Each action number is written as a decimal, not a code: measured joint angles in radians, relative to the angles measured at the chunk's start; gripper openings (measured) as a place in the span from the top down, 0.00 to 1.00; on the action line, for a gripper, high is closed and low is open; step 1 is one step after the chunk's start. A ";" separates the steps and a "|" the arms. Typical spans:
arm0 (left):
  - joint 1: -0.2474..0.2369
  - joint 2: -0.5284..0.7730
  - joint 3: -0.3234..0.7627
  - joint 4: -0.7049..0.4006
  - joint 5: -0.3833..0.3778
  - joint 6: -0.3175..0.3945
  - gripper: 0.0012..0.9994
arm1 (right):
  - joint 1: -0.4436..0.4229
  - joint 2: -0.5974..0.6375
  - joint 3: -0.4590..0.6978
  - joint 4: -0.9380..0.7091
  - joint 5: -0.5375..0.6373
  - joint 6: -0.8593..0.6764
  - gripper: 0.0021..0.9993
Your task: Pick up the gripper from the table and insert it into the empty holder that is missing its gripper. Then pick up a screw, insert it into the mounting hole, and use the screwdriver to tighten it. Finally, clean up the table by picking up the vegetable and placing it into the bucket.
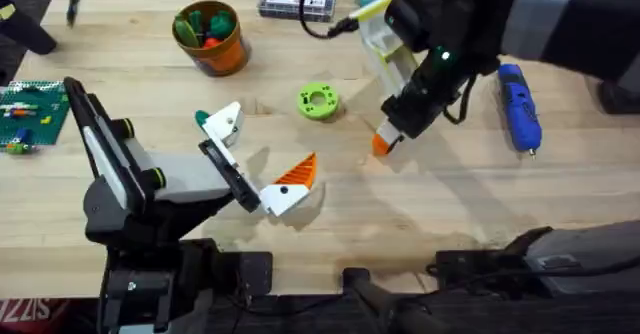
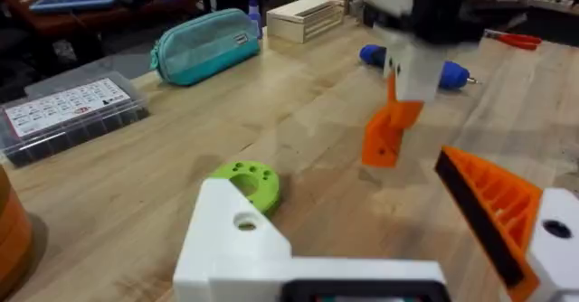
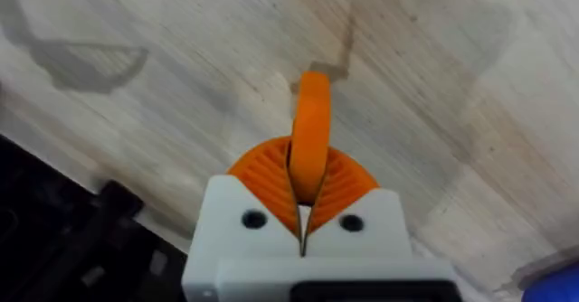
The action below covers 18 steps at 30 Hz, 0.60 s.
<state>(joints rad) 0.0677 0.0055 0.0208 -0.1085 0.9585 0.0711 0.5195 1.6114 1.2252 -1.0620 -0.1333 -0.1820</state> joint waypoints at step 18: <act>0.000 0.000 0.000 -0.001 0.014 0.015 0.02 | -0.281 -0.305 -0.103 0.156 -0.512 0.083 1.00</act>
<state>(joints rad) 0.0677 0.0051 0.0204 -0.1092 0.9729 0.0866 0.2380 1.3065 1.1226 -0.9055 -0.6455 -0.0988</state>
